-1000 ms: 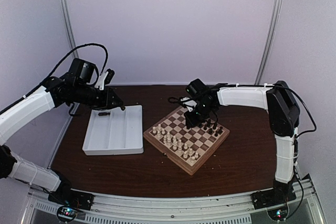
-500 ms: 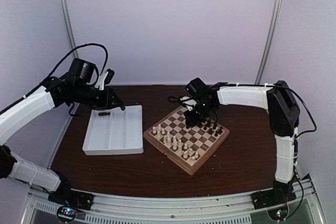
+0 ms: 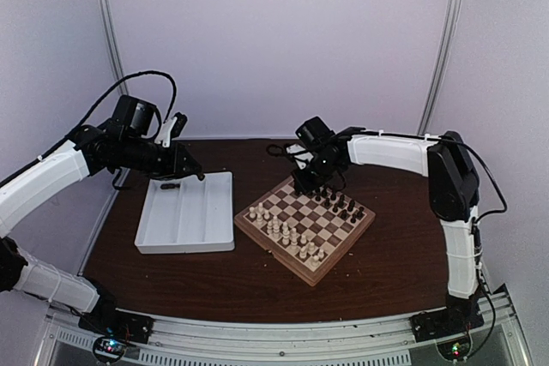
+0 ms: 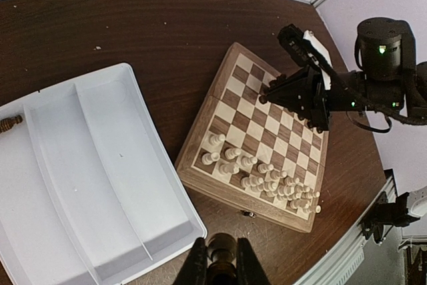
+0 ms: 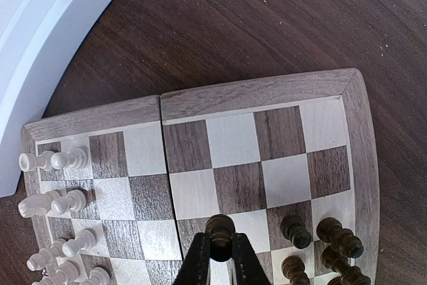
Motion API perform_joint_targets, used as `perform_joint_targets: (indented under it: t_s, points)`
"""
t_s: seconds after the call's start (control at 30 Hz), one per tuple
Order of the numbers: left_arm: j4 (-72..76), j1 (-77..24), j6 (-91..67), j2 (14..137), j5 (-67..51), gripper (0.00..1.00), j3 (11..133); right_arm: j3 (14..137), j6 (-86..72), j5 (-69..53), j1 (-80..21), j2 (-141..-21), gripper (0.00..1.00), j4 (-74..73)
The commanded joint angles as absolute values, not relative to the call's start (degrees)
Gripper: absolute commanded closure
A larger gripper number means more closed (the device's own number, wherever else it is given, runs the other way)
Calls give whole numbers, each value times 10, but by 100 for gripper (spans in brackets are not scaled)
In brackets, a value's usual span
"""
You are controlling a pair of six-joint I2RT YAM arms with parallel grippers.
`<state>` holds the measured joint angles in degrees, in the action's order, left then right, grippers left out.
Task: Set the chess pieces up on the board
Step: Place the chess piece on the chessboard.
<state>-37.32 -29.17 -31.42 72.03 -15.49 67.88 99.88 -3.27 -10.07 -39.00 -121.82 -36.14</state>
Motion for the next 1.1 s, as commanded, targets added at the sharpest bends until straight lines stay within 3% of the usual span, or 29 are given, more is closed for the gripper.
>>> perform_joint_targets:
  t_s: [0.0, 1.07]
  points:
    - [-347, -287, -307, 725, -161, 95, 680, 1020, -30, -71, -387, -1236, 97, -342]
    - [-343, -287, -304, 745, -169, 95, 692, 1059, -33, -55, -360, -1284, 94, -353]
